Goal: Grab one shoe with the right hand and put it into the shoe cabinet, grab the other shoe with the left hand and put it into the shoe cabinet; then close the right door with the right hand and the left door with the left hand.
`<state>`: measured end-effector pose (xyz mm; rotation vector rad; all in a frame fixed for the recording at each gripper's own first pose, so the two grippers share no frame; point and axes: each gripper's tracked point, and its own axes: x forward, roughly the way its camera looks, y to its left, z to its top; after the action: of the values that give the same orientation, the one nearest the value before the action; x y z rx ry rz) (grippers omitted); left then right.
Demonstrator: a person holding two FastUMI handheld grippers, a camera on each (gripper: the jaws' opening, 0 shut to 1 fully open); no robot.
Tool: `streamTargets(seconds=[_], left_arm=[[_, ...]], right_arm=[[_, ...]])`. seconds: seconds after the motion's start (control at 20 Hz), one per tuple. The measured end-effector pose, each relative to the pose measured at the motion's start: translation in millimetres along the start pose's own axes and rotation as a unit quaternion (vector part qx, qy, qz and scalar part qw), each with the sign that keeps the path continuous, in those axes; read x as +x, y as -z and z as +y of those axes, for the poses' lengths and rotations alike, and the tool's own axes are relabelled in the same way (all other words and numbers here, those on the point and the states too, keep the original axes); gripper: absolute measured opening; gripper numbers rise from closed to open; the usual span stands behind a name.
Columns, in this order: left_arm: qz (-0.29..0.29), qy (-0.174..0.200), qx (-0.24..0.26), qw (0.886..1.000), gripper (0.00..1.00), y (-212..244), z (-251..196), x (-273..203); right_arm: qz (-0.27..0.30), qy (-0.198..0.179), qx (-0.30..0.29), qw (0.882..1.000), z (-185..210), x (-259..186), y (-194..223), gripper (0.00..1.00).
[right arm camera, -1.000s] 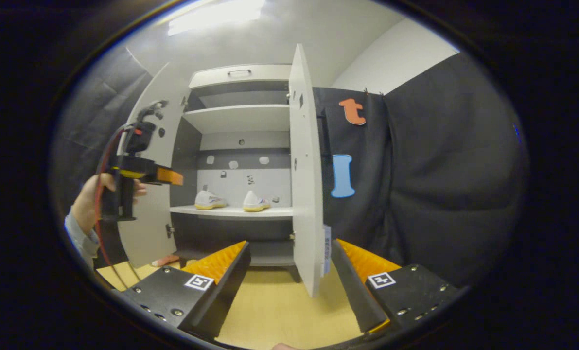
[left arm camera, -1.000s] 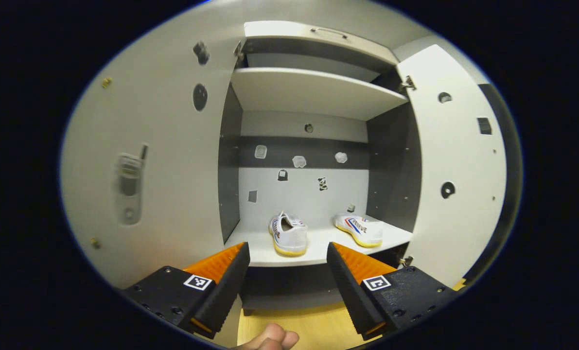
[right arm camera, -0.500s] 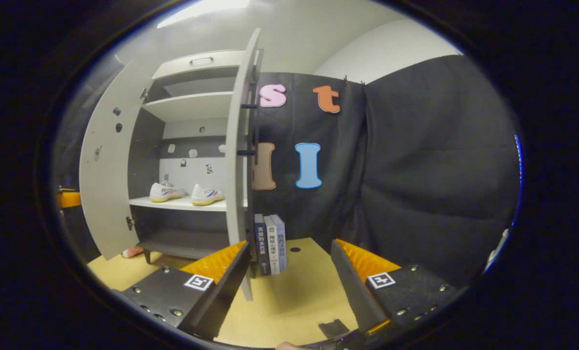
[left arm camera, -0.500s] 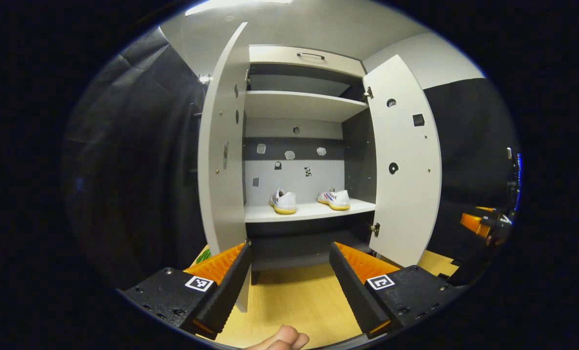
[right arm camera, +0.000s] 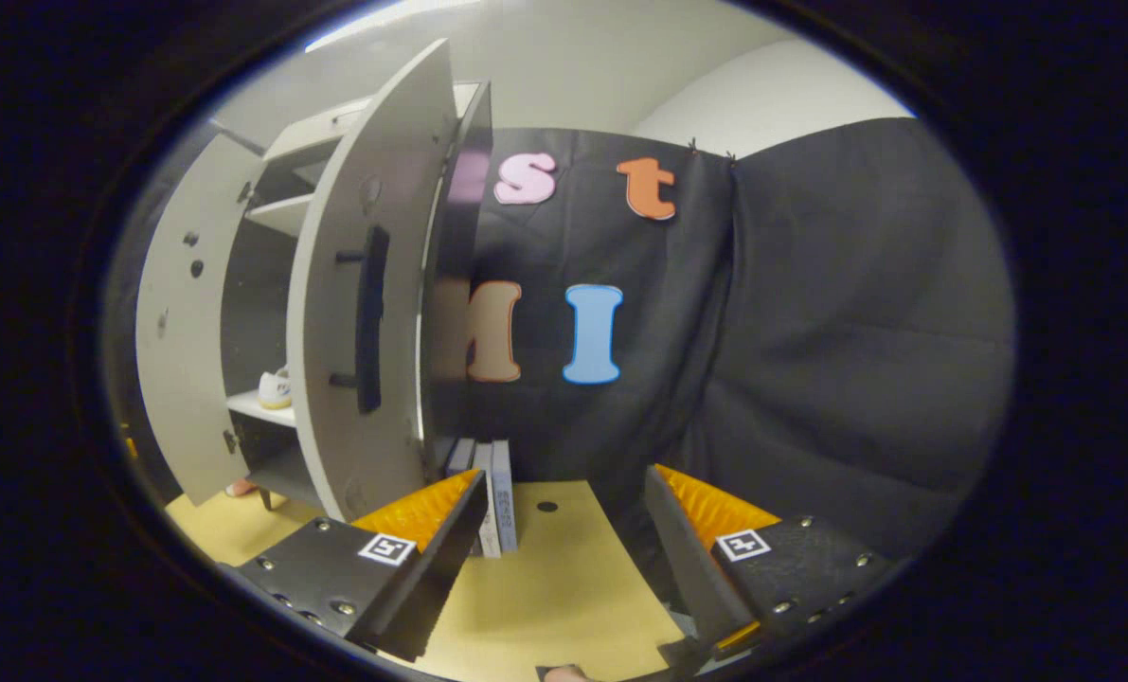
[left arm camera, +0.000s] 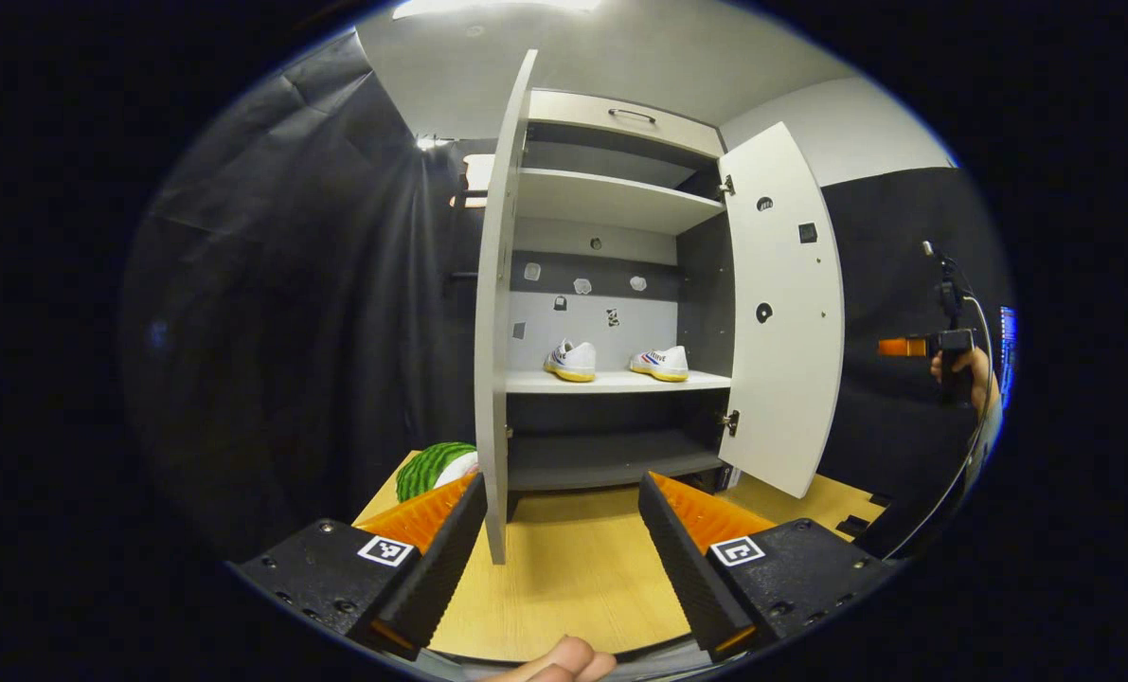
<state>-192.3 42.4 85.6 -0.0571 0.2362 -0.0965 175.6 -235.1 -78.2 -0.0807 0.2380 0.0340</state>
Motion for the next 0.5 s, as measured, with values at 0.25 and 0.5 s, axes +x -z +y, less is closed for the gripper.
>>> streamTargets(seconds=[0.25,0.5], left_arm=[[-0.024,-0.023,0.033,0.999,0.97,-18.7,21.8,-12.8],[-0.024,-0.027,0.028,0.999,0.97,-15.4,31.0,-16.9]], right_arm=[[-0.041,-0.013,-0.001,0.999,11.2,36.3,-65.6,1.0],[-0.029,-0.028,-0.024,0.999,49.2,49.2,-87.6,0.99]])
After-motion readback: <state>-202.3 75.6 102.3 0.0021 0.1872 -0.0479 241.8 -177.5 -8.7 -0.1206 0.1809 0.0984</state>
